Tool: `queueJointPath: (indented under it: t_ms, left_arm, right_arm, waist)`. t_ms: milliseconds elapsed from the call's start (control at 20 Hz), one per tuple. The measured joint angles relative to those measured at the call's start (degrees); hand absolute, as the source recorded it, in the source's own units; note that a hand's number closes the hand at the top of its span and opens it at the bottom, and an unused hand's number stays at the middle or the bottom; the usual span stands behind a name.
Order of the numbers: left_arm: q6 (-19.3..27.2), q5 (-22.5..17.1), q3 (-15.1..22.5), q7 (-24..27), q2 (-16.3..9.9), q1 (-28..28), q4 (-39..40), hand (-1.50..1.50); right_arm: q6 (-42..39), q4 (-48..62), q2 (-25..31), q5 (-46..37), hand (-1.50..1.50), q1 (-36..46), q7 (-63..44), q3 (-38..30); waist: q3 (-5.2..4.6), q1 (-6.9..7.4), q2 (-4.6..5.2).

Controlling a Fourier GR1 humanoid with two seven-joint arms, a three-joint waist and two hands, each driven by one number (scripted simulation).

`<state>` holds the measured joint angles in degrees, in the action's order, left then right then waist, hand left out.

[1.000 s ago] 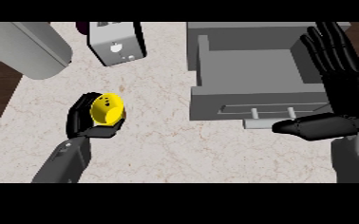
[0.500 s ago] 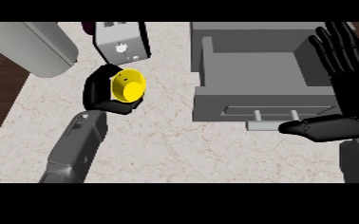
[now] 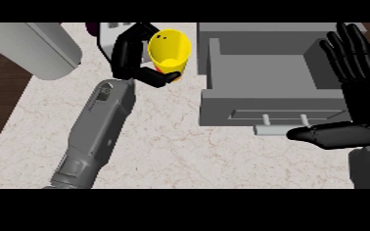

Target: Pick up the cup, place it into the drawer and close the drawer

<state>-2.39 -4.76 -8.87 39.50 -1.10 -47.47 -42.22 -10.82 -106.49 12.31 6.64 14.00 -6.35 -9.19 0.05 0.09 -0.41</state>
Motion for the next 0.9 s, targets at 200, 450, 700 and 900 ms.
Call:
queueJointPath:
  t_ms: [200,450,700,900]
  left_arm:
    - [5.37,-1.64,3.67,-8.86,0.67,-5.72,-3.59,1.5]
    - [13.04,-4.03,8.24,-16.36,0.97,-14.23,-1.93,1.5]
    - [18.38,-6.21,11.71,-22.1,1.06,-22.75,5.93,1.5]
    - [21.86,-8.54,15.56,-24.03,1.08,-26.68,12.95,1.5]
  right_arm:
    - [-0.6,0.54,0.49,0.65,-1.5,-0.16,0.58,-0.86]
    - [-0.8,1.81,0.47,-0.05,-1.5,0.35,1.84,-0.63]
    - [-1.22,2.72,0.48,0.08,-1.5,1.22,2.3,-0.4]
    - [-1.83,3.39,0.35,0.55,-1.5,2.16,2.78,-0.01]
  waist:
    - [-0.01,-0.35,0.1]
    - [-0.02,-1.12,0.39]
    - [0.01,-2.27,0.79]
    - [0.03,-3.86,1.2]
